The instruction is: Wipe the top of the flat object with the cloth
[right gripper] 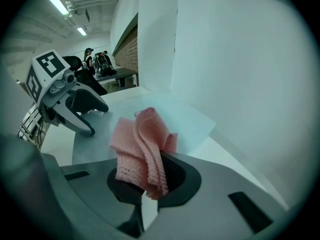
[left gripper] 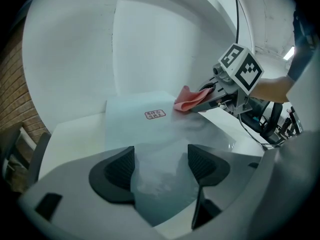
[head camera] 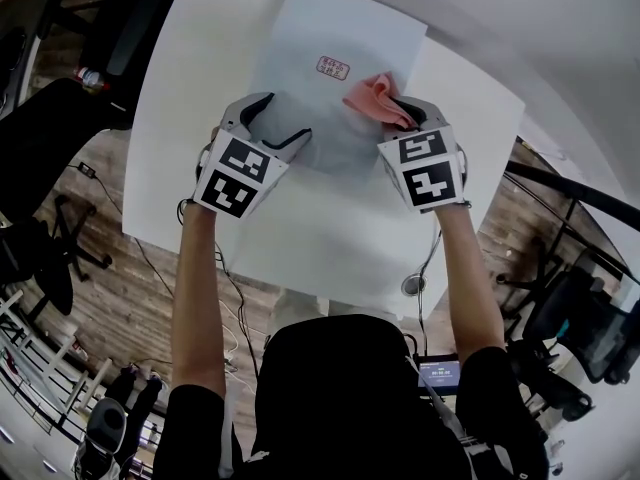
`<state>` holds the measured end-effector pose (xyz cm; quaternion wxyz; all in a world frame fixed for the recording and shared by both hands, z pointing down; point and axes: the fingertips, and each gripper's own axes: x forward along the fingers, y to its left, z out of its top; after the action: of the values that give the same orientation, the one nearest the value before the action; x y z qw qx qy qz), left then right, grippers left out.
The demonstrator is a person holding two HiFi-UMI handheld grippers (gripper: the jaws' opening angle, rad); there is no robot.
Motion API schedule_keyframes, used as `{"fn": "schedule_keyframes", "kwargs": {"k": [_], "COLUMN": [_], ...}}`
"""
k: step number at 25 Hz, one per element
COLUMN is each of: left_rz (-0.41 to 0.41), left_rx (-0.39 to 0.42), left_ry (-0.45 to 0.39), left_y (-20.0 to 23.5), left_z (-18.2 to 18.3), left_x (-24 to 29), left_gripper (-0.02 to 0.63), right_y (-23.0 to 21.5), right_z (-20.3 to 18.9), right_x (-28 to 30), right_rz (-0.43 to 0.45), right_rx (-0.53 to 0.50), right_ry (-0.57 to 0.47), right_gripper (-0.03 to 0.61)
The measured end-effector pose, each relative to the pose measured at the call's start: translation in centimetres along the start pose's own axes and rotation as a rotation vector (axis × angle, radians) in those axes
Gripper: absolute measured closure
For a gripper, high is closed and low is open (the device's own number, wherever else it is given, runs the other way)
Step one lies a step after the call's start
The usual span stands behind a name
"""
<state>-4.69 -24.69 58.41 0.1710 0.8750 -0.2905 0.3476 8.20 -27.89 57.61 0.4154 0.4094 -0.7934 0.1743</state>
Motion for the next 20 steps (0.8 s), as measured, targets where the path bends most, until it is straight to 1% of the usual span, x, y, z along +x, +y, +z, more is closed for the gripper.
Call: {"fn": "schedule_keyframes", "kwargs": {"k": [6, 15, 20], "left_rz": [-0.011, 0.005, 0.023], "left_rx": [-0.008, 0.006, -0.01], "left_ry": [-0.004, 0.004, 0.022], "left_y": [0.0, -0.1, 0.0], "left_z": [0.2, 0.2, -1.0], "left_x": [-0.1, 0.0, 0.4], "left_gripper": [0.284, 0.284, 0.285], "right_y": [0.2, 2.4, 4.9], "right_z": [0.4, 2.4, 4.3], "right_x": [0.4, 2.1, 3.3], "right_rz": [0.01, 0.063, 0.1], "right_rx": [-0.013, -0.039, -0.108], "right_ry": [0.019, 0.057, 0.049], "right_gripper": [0.534, 0.534, 0.534]}}
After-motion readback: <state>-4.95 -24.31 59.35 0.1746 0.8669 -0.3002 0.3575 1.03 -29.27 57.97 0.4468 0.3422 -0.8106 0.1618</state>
